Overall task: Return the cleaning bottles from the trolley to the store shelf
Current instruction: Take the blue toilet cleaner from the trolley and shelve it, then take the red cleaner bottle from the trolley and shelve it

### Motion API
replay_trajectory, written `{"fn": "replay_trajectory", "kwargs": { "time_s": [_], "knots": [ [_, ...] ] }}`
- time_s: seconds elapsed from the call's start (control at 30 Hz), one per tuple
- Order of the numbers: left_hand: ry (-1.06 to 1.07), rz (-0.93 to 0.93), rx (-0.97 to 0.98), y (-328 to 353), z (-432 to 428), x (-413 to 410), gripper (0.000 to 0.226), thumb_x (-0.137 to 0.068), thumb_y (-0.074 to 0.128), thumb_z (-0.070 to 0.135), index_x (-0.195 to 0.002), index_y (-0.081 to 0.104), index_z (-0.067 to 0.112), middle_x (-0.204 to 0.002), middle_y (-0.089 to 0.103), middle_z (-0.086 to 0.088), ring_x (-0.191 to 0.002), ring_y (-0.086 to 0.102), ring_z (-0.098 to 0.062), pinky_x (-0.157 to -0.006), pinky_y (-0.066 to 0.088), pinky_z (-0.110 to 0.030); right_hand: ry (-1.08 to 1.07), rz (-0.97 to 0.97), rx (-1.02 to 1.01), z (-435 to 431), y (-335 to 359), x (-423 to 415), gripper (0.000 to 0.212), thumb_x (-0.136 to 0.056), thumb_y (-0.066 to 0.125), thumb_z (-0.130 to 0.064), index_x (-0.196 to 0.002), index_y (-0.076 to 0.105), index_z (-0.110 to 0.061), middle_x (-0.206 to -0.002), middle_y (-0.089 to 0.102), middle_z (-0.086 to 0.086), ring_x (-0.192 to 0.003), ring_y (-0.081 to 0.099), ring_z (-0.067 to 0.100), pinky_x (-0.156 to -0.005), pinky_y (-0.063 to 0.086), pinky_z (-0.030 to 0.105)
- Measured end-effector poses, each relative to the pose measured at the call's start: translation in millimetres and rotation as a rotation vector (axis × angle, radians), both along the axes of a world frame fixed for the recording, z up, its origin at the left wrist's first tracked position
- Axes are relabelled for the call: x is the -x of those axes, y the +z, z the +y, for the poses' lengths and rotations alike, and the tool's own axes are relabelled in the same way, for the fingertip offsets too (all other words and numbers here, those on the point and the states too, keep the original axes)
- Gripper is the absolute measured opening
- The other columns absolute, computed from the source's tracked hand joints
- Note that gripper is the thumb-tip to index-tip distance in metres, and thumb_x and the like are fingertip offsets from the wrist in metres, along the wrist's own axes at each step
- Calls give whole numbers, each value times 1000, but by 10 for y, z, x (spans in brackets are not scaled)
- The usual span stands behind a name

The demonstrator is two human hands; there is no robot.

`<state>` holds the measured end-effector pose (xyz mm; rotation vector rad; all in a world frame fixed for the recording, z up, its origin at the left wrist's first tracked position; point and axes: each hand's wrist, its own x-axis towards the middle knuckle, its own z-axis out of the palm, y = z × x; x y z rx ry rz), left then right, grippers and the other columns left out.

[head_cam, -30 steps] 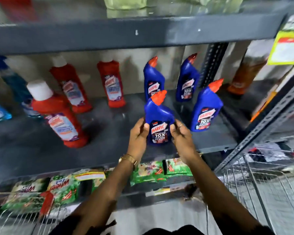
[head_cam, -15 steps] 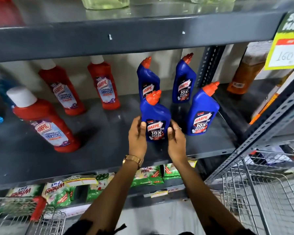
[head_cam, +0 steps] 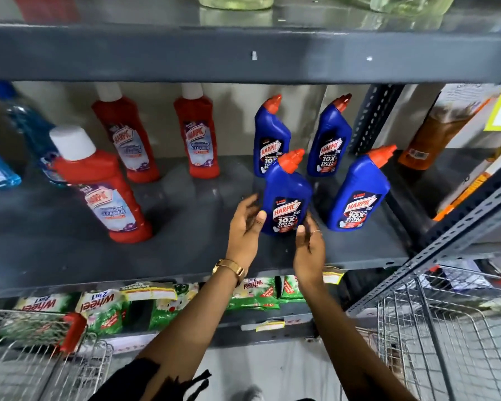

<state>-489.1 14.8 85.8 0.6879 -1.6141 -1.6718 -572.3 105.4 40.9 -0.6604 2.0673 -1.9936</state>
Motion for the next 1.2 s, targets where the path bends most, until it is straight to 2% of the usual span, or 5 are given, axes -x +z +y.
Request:
{"fn": "replay_trajectory", "kwargs": {
  "time_s": [0.2, 0.43, 0.77, 0.93, 1.2],
  "knots": [
    [88, 15, -15, -16, -119, -991, 31, -91, 52, 15, -122, 53, 14, -111, 67, -11, -99, 66, -22, -84, 56, -33, -49, 71, 83, -37, -77, -940, 39, -95, 42, -33, -131, 48, -18, -126, 52, 0, -121, 50, 12, -105, 40, 38],
    [609, -17, -13, -216, -338, -2983, 16, -94, 49, 11, -104, 61, 16, -85, 71, 4, -79, 68, -12, -72, 56, -27, 794, 359, -197, -544, -104, -2503, 37, -99, 38, -37, -106, 64, -13, -109, 66, 5, -108, 57, 21, -98, 43, 33],
    [961, -412, -724, -1884, -107, -5379, 27, -72, 64, 26, -93, 56, 11, -68, 60, -7, -67, 50, -22, -58, 41, -28, 1289, 801, -429, -1224, -932, -4514, 41, -89, 44, -32, -114, 60, -3, -118, 64, 19, -121, 52, 35, -102, 41, 47],
    [817, -793, -846, -2624, -69, -5733, 45, -87, 62, 19, -121, 47, -6, -113, 59, -36, -106, 59, -47, -85, 45, -44, 1430, 1004, -603, -1359, -1276, -4784, 54, -84, 42, -45, -121, 60, -12, -139, 53, 12, -140, 34, 31, -110, 32, 53],
    [774, -959, -954, -3259, -351, -5792, 66, -84, 65, 29, -130, 39, -11, -135, 48, -31, -125, 48, -39, -98, 37, -39, 1389, 1131, -824, -1393, -1281, -4816, 54, -79, 37, -45, -125, 59, -26, -143, 51, -2, -141, 32, 19, -111, 32, 51]
  ]
}}
